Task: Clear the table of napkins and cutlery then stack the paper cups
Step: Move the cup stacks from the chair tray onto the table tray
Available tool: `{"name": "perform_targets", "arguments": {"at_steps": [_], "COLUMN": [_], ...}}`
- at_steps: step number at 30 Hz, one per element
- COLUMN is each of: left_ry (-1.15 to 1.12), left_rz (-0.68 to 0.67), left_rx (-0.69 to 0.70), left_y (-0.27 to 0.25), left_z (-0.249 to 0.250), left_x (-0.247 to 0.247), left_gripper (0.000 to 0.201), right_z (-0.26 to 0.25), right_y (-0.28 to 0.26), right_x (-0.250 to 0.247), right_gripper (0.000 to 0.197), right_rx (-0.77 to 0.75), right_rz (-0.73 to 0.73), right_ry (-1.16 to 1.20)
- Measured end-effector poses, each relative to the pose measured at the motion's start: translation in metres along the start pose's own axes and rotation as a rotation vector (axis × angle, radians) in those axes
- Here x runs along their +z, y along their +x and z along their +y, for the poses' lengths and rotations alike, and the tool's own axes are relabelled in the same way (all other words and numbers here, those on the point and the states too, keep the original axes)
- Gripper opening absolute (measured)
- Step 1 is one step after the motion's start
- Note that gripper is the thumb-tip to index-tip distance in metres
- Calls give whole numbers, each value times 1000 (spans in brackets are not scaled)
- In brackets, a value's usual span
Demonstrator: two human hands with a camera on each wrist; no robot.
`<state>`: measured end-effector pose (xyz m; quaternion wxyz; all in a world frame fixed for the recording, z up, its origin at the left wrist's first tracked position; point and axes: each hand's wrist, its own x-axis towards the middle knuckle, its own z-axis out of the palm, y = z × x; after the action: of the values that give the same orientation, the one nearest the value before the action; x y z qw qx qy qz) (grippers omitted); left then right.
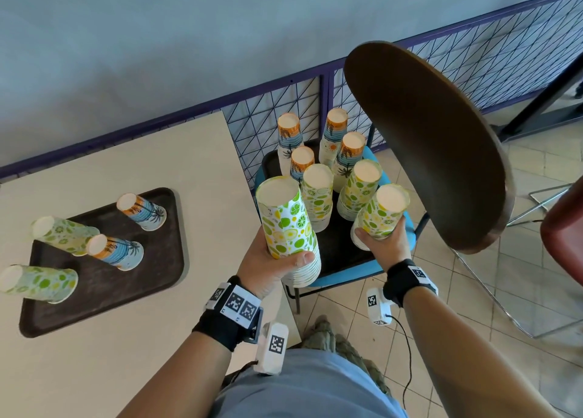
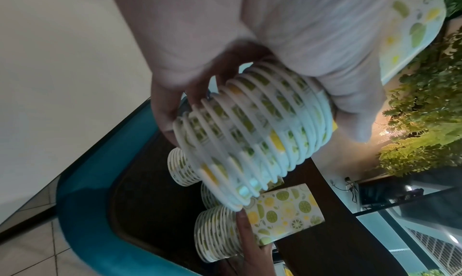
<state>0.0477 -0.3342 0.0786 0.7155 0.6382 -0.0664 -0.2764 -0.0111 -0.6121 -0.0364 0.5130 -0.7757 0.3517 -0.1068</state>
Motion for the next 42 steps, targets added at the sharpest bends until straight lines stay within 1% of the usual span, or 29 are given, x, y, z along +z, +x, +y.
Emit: {"name": "perform_targets", "arguments": {"at_steps": [2,5,9,13,15,18,20,23,25,29,31,33,35,37,38,40,41,42], "left_ry": [-6,-4,-14,-16,-13,-6,5,3,3,-8,-35,-49,-50,-23,2,34,52,82], "left_rz": [4,12,30,26,28,33,30,59,85,127,158,231,308,374,396,429,459,496], "left_rx": [7,2,-5,-3,1,-4,-3,-2,1,7,2,-2,6,9,10,36,52,64], "left_y": [-1,-2,-2,-1,0,0,1,-1,-5,-21,-33,-47,-62,-77,-86,-101,-109,-116], "left_z": [-1,-1,-5,-5,-6,-4,-3,-3,0,5,7,8,8,10,9,12,16,20], "left_x": [-2,-3,-4,-4,-4,-7,-10,-21,-32,-67,-88,-111,-137,-167,-182,-216,-233,-253], "left_gripper": [74,74,76,74,74,77,77,79,80,75,81,91,96,94,89,73,70,71], "right_z": [2,1,-2,-5,-6,-11,-11,-11,-15,-39,-54,-72,-94,-116,-126,-150,-163,-177], "right_y": [1,0,-2,-7,-10,-14,-18,-31,-44,-75,-87,-100,-111,-122,-127,-137,-142,-149], "right_x": [3,5,7,9,8,7,7,11,17,41,58,79,102,127,139,168,184,200], "right_gripper": [88,84,77,90,93,88,87,89,86,82,82,82,77,72,71,76,80,83], "right_rx": [28,41,-10,-76,-84,-90,-103,-144,-175,-261,-283,-298,-304,-339,-353,-364,-363,-358], "right_rz": [6,28,57,68,67,87,73,-25,-98,-237,-303,-376,-438,-501,-535,-600,-630,-657], "right_ry": [-17,-30,-63,-130,-122,-60,-6,53,68,77,73,86,114,124,125,145,169,194]}}
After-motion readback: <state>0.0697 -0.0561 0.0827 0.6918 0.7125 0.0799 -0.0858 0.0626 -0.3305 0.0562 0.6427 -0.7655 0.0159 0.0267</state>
